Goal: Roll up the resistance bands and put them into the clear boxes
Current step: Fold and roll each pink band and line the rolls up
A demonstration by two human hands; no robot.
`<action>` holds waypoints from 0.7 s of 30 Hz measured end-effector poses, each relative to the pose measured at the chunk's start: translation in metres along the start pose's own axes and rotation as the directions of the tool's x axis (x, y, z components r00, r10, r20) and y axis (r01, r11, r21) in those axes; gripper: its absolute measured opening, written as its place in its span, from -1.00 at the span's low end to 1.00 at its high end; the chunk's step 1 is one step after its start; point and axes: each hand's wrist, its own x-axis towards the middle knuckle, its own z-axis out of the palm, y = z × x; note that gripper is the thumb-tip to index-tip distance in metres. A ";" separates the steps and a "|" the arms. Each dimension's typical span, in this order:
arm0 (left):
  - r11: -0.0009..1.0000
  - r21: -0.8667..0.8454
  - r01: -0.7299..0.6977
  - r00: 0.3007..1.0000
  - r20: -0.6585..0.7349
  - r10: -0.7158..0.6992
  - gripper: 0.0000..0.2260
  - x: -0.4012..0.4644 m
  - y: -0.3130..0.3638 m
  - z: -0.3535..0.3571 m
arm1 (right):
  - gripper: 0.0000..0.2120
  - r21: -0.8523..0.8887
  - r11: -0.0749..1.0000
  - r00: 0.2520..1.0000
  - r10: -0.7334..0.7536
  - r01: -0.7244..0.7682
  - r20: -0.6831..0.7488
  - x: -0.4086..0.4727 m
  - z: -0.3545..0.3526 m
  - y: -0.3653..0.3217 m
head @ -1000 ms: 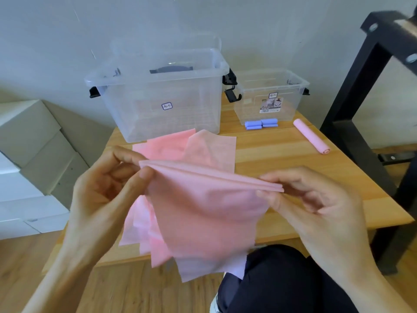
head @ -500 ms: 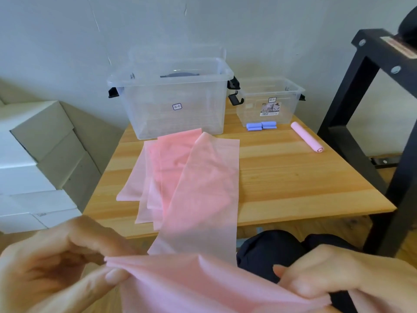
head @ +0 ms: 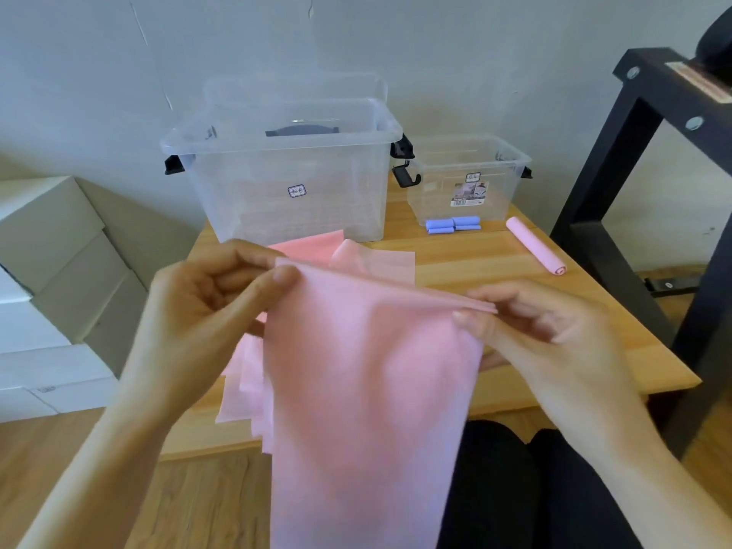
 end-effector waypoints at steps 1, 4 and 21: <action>0.999 -0.002 0.048 0.999 0.014 -0.048 -0.94 0.012 -0.006 0.007 | -0.92 -0.029 0.999 1.000 0.023 -0.023 -0.020 0.013 0.002 0.010; 0.975 0.063 0.212 0.973 0.078 -0.217 -0.94 0.047 -0.052 0.017 | -0.92 -0.063 0.989 0.991 0.128 -0.130 -0.040 0.047 0.008 0.051; 0.742 0.599 0.302 0.898 0.082 -0.432 -0.94 0.121 -0.169 0.055 | -0.91 -0.541 0.804 0.967 0.239 -0.248 -0.088 0.132 0.029 0.174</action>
